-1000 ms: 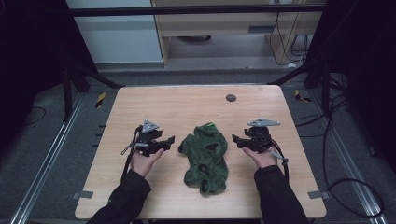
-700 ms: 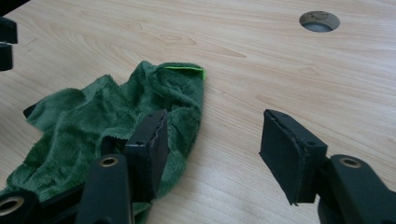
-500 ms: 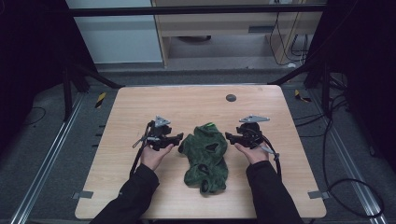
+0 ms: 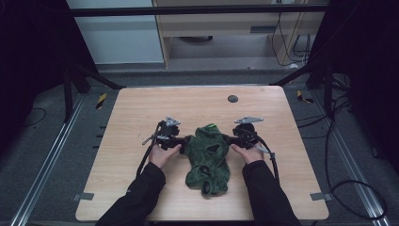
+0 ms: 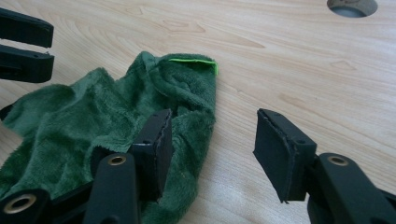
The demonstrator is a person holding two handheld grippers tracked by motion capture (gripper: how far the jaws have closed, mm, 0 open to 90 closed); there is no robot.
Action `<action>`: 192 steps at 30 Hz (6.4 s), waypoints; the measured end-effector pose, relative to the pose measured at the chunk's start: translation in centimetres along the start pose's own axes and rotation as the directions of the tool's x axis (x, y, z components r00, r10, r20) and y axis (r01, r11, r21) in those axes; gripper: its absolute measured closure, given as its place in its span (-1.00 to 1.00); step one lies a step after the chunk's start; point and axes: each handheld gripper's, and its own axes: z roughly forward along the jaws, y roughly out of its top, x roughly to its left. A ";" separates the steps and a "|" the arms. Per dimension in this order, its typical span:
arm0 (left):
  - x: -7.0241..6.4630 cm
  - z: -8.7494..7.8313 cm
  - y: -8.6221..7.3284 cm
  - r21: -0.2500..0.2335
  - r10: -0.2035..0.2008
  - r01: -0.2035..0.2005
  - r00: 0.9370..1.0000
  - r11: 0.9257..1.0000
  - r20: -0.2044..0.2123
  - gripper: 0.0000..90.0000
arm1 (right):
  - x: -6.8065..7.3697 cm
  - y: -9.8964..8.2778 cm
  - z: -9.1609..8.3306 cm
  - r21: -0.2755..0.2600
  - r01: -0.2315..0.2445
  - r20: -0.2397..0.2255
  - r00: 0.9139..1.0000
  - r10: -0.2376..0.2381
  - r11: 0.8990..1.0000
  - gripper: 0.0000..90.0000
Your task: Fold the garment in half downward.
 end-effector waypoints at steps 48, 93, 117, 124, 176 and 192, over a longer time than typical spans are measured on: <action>-1.2 1.4 0.1 0.090 0.019 -0.027 0.996 0.996 0.091 0.94 | 0.5 -0.8 2.2 0.098 0.002 -0.071 0.997 0.005 0.995 0.87; -4.7 -9.0 -0.9 -0.056 0.142 -0.134 0.969 0.989 0.202 0.95 | 4.5 -1.5 -6.5 -0.103 0.117 -0.189 0.973 -0.135 0.988 0.87; -5.2 -9.4 -4.2 0.006 0.147 -0.153 0.958 0.988 0.246 0.95 | 5.1 -4.5 -7.5 -0.086 0.154 -0.226 0.959 -0.170 0.984 0.86; -5.7 -9.1 -5.2 0.036 0.154 -0.169 0.953 0.985 0.260 0.95 | 5.3 -5.2 -7.9 -0.077 0.164 -0.234 0.956 -0.177 0.983 0.85; -7.3 -8.7 -7.8 0.110 0.165 -0.205 0.941 0.972 0.294 0.86 | 5.7 -8.4 -8.5 -0.003 0.119 -0.287 0.951 -0.114 0.993 0.63; -7.5 -8.4 -7.9 0.127 0.177 -0.224 0.937 0.966 0.301 0.91 | 4.6 -4.7 -8.8 -0.119 0.044 -0.237 0.969 -0.071 0.992 0.58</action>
